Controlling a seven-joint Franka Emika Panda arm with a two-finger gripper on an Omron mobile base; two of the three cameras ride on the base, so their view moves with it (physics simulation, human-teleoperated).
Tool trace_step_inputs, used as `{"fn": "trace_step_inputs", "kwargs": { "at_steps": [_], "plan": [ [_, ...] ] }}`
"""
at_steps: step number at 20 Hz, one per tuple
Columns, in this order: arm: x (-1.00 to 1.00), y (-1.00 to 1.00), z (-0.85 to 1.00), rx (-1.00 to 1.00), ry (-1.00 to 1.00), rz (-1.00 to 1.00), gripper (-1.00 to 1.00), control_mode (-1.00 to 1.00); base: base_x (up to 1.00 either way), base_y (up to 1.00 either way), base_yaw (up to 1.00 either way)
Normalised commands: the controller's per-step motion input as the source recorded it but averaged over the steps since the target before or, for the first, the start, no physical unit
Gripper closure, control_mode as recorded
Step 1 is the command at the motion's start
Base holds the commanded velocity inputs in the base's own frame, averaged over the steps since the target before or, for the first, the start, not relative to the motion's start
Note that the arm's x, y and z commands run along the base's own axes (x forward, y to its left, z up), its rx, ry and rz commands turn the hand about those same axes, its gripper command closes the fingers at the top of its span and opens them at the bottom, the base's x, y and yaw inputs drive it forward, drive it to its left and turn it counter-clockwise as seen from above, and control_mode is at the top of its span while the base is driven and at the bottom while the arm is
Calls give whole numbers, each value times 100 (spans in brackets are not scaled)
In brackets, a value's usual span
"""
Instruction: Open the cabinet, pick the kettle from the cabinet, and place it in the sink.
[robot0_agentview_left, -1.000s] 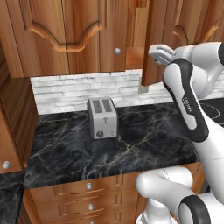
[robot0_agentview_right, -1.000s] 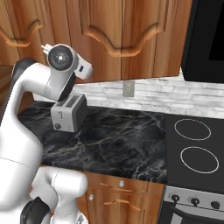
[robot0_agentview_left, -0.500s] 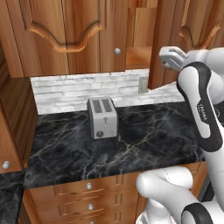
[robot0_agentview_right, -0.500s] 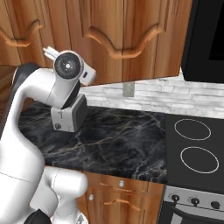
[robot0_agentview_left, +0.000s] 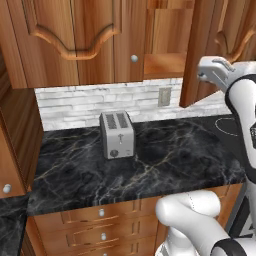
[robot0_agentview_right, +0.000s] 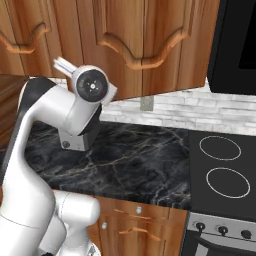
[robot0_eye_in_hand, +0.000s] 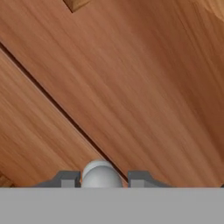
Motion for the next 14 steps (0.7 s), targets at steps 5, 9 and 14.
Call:
{"fn": "trace_step_inputs", "kwargs": {
  "at_steps": [5, 9, 14],
  "plan": [
    [-43, -49, 11, 4, 0, 5, 100, -100, 0, 0, 0],
    [-43, -52, 9, 4, -1, 3, 100, -100, 0, 0, 0],
    [-43, -52, 6, 4, -4, 0, 100, -100, 0, 0, 0]
  ]
}}
